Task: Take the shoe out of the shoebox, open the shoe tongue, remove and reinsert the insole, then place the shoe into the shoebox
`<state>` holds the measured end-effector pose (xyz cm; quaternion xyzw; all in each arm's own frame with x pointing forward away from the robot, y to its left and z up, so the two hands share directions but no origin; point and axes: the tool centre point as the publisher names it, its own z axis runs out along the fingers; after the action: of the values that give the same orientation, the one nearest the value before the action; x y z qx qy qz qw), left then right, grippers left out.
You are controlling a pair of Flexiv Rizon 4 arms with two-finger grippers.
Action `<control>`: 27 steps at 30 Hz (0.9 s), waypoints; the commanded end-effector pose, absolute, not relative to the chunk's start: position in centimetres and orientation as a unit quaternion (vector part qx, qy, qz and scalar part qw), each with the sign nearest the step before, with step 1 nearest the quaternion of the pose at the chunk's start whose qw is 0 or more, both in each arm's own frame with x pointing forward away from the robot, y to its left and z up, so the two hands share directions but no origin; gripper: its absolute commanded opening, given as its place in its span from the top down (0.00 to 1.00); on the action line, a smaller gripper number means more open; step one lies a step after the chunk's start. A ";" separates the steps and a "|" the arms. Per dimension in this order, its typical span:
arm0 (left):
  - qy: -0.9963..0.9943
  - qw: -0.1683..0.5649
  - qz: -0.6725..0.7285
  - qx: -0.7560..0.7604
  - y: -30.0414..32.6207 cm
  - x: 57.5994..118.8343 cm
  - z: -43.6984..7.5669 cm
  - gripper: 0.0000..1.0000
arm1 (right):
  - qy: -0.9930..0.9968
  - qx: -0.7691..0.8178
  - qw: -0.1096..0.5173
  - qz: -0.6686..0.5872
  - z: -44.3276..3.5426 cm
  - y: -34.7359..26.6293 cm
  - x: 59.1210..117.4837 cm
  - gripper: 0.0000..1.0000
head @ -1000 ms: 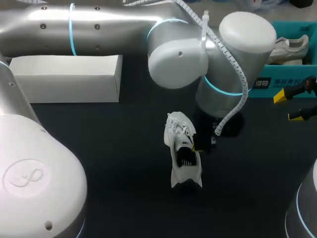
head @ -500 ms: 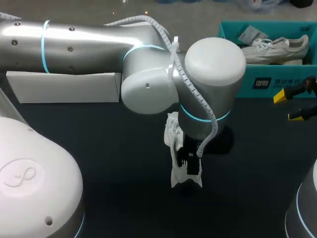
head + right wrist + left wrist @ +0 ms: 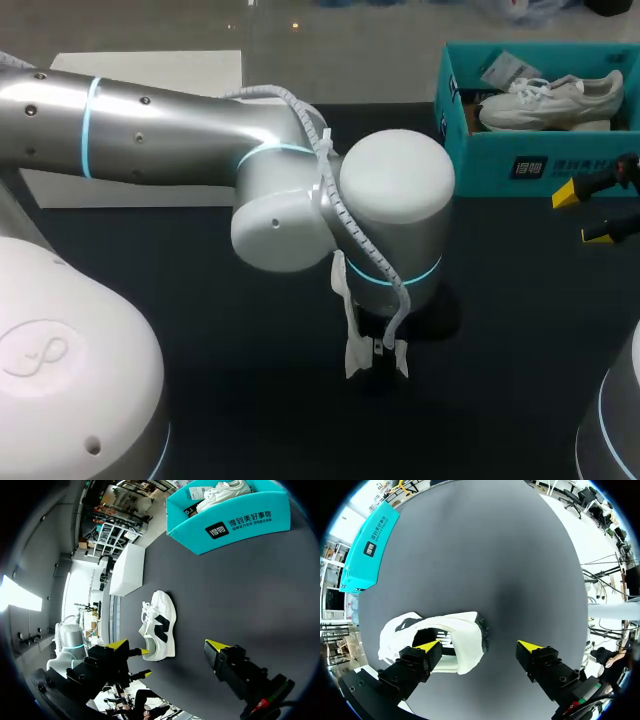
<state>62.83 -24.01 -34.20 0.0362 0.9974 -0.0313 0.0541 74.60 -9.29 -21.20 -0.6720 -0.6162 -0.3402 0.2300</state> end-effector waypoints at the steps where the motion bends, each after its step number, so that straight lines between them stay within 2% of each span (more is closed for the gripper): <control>1: 0.998 0.046 -0.039 0.033 -24.0 62.9 -35.7 0.00 | -0.616 -0.673 0.229 -0.339 -21.2 -9.2 74.5 0.00; 14: 0.999 0.019 -0.037 -0.006 -23.6 63.6 -38.7 0.00 | -0.616 -0.673 0.229 -0.339 -21.2 -9.2 74.5 0.00; 18: 1.000 0.011 -0.025 -0.005 -23.9 63.9 -39.4 0.07 | -0.616 -0.673 0.229 -0.339 -21.2 -9.2 74.5 0.00; 21: 1.000 0.006 -0.015 -0.007 -23.9 64.0 -39.7 0.21 | -0.616 -0.673 0.229 -0.339 -21.2 -9.2 74.5 0.00; 22: 1.000 0.006 -0.012 -0.006 -24.0 64.0 -39.8 0.36 | -0.616 -0.673 0.229 -0.339 -21.2 -9.2 74.5 0.00; 23: 1.000 0.005 -0.011 -0.007 -24.0 64.0 -39.9 0.41 | -0.616 -0.673 0.229 -0.339 -21.2 -9.2 74.5 0.00; 25: 1.000 0.003 -0.007 -0.005 -24.1 63.9 -39.9 0.64 | -0.616 -0.673 0.229 -0.339 -21.2 -9.2 74.5 0.00; 26: 1.000 0.003 -0.006 -0.006 -24.1 63.8 -39.9 0.87 | -0.616 -0.673 0.229 -0.339 -21.2 -9.2 74.5 0.00; 27: 1.000 0.001 -0.006 -0.005 -24.1 63.8 -39.9 1.00 | -0.616 -0.673 0.229 -0.339 -21.2 -9.2 74.5 0.00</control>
<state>63.88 -23.46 -39.66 -0.0048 0.9999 -0.0122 0.0011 74.60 -9.30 -21.21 -0.6720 -0.6162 -0.3402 0.2300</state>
